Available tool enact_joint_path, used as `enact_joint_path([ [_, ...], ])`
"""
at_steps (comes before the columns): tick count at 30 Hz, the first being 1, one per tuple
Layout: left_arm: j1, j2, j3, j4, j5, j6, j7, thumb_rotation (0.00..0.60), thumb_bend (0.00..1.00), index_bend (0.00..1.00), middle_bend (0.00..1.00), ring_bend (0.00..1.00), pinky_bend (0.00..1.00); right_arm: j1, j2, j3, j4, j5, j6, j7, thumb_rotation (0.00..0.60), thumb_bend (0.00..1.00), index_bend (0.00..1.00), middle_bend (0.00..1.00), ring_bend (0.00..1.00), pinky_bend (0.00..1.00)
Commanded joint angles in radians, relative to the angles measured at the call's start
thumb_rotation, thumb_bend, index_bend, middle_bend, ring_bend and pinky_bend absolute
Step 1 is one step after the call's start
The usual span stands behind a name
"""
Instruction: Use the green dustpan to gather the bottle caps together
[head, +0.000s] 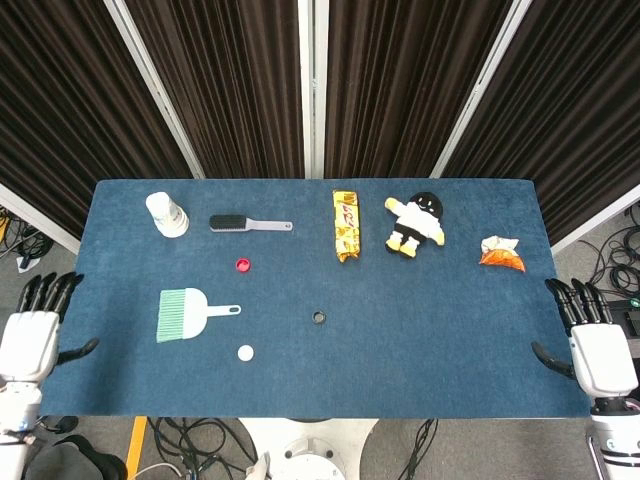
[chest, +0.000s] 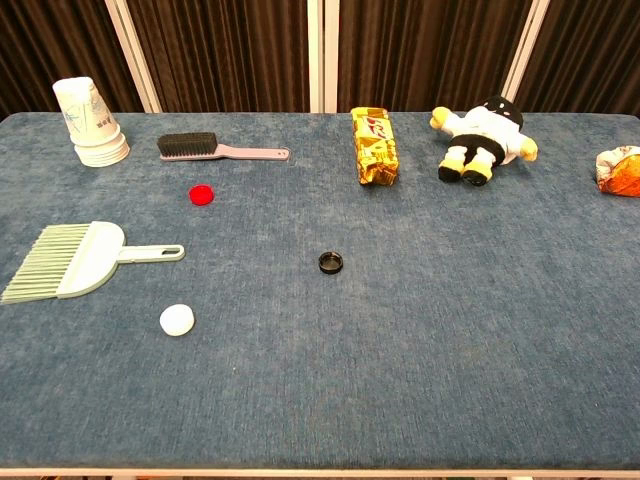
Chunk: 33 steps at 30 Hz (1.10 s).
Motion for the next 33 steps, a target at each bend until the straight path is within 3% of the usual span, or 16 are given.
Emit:
enact_joint_path([
  [1,-0.065,-0.012,-0.041,0.002,-0.002,-0.053,-0.009,0.600,0.03,0.18,0.19,0.09,0.04,0.010,0.014,0.006,-0.006,-0.010,-0.004,-0.003,0.600,0.12,0.02,0.11,0.00,0.04],
  [7,-0.194,-0.054,-0.075,0.009,-0.034,-0.223,-0.008,0.600,0.12,0.28,0.29,0.16,0.06,0.016,0.039,0.018,-0.031,-0.019,0.013,-0.023,0.600,0.12,0.02,0.11,0.00,0.04],
  [17,-0.373,-0.231,-0.107,0.094,-0.200,-0.449,0.131,0.600,0.19,0.29,0.36,0.21,0.09,0.000,0.052,0.011,-0.036,-0.011,0.027,-0.017,0.600,0.12,0.02,0.11,0.00,0.04],
  [26,-0.428,-0.368,-0.068,0.145,-0.328,-0.477,0.323,0.600,0.19,0.32,0.37,0.23,0.09,-0.013,0.050,0.005,-0.013,0.001,0.036,0.011,0.600,0.12,0.02,0.11,0.00,0.04],
  [33,-0.419,-0.456,-0.059,0.193,-0.370,-0.418,0.351,0.600,0.21,0.35,0.40,0.25,0.10,-0.018,0.044,0.003,0.002,0.011,0.034,0.025,0.600,0.12,0.02,0.11,0.00,0.03],
])
